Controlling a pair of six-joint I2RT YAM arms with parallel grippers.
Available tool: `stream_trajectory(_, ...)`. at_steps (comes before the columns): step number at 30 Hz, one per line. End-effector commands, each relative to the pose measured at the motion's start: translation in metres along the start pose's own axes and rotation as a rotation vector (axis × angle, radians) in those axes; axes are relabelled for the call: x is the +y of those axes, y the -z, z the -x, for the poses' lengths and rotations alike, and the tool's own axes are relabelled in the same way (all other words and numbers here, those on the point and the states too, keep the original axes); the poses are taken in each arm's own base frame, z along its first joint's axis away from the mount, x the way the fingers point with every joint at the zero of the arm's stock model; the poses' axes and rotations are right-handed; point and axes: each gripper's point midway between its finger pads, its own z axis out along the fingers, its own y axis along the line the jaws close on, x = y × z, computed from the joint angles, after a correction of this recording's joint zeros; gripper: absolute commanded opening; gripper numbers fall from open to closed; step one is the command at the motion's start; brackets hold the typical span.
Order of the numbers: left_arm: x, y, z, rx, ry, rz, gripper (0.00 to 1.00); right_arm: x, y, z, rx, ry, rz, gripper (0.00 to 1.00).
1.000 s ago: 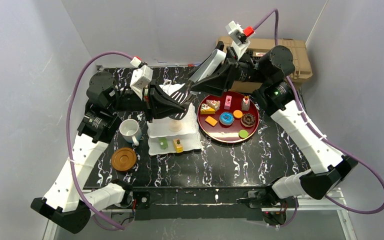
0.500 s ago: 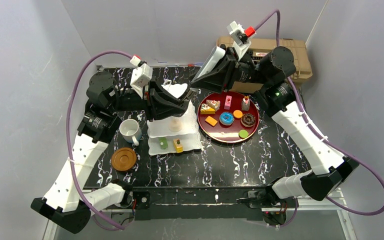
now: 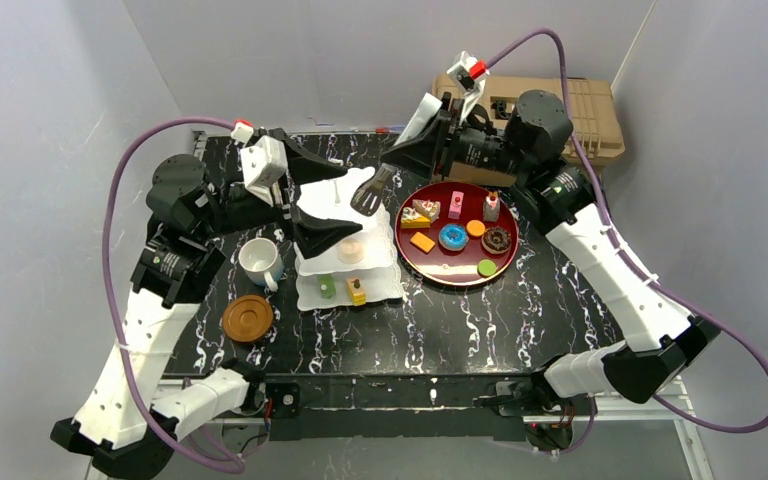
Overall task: Serve the afternoon tea
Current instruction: Adjust the clamp, then pick up the desert from the tray.
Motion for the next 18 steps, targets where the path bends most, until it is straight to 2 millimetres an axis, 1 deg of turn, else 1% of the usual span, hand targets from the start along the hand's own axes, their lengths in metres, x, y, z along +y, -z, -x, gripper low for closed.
stream_trajectory(1, 0.016, 0.01, 0.006, 0.012, -0.064, 0.128, 0.98, -0.05, 0.024, 0.005, -0.002, 0.099, -0.334, 0.22)
stream_trajectory(2, 0.02, 0.011, 0.004, 0.017, -0.062, 0.152, 0.98, -0.063, 0.03, 0.0, 0.01, 0.105, -0.408, 0.22)
stream_trajectory(4, 0.025, 0.011, 0.001, 0.031, -0.049, 0.183, 0.98, -0.083, 0.041, -0.011, 0.029, 0.11, -0.524, 0.2)
stream_trajectory(8, 0.035, 0.01, -0.004, 0.057, -0.001, 0.224, 0.98, -0.113, 0.066, -0.03, 0.061, 0.14, -0.708, 0.2)
stream_trajectory(10, 0.04, 0.01, -0.005, 0.062, 0.018, 0.246, 0.98, -0.134, 0.086, -0.043, 0.088, 0.156, -0.848, 0.2)
stream_trajectory(14, 0.053, 0.011, -0.009, 0.087, 0.051, 0.313, 0.98, -0.154, 0.11, -0.066, 0.123, 0.187, -0.982, 0.22)
stream_trajectory(18, 0.056, 0.009, -0.02, 0.135, 0.093, 0.318, 0.98, -0.172, 0.134, -0.088, 0.122, 0.208, -1.116, 0.24)
